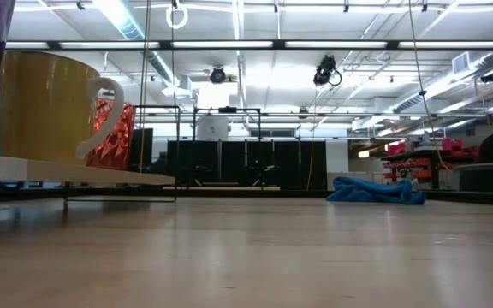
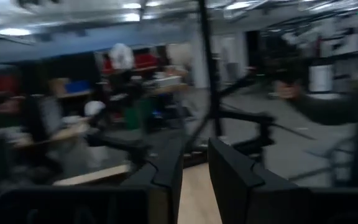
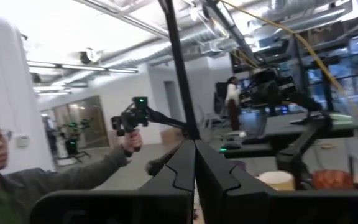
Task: Stack small to large cups/mugs on shelf
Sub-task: Return to Home Position
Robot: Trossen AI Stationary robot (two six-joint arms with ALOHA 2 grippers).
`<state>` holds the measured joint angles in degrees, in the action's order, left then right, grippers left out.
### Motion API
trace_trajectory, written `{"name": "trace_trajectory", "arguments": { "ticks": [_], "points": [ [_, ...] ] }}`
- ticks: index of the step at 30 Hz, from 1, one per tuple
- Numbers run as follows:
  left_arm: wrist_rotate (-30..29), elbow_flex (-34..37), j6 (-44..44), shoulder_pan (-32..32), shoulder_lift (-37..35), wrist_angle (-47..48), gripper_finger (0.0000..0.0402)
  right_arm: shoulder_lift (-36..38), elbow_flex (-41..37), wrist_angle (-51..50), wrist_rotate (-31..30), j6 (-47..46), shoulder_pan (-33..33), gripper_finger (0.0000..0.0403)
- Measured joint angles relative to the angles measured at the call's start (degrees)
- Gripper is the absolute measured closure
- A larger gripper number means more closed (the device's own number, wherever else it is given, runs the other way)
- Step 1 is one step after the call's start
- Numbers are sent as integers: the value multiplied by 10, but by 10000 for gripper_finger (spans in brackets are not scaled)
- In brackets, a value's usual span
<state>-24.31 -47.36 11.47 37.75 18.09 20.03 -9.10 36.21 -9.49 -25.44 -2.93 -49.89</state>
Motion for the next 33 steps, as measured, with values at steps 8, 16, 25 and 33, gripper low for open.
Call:
{"name": "trace_trajectory", "arguments": {
  "ticks": [8, 16, 25, 33],
  "points": [
    [-60, 1, 8, -27, -26, 43, 311, 0, 0, -1, -34, 24, 0, 386],
    [112, 22, -128, -27, -33, 69, 320, -9, 0, -26, 16, -20, 0, 386],
    [144, 101, -235, -21, -40, 35, 315, -21, 0, -39, 78, -57, 0, 386],
    [147, 149, -261, 17, -40, -25, 317, -22, -19, -40, 114, -82, 0, 386]
  ]
}}
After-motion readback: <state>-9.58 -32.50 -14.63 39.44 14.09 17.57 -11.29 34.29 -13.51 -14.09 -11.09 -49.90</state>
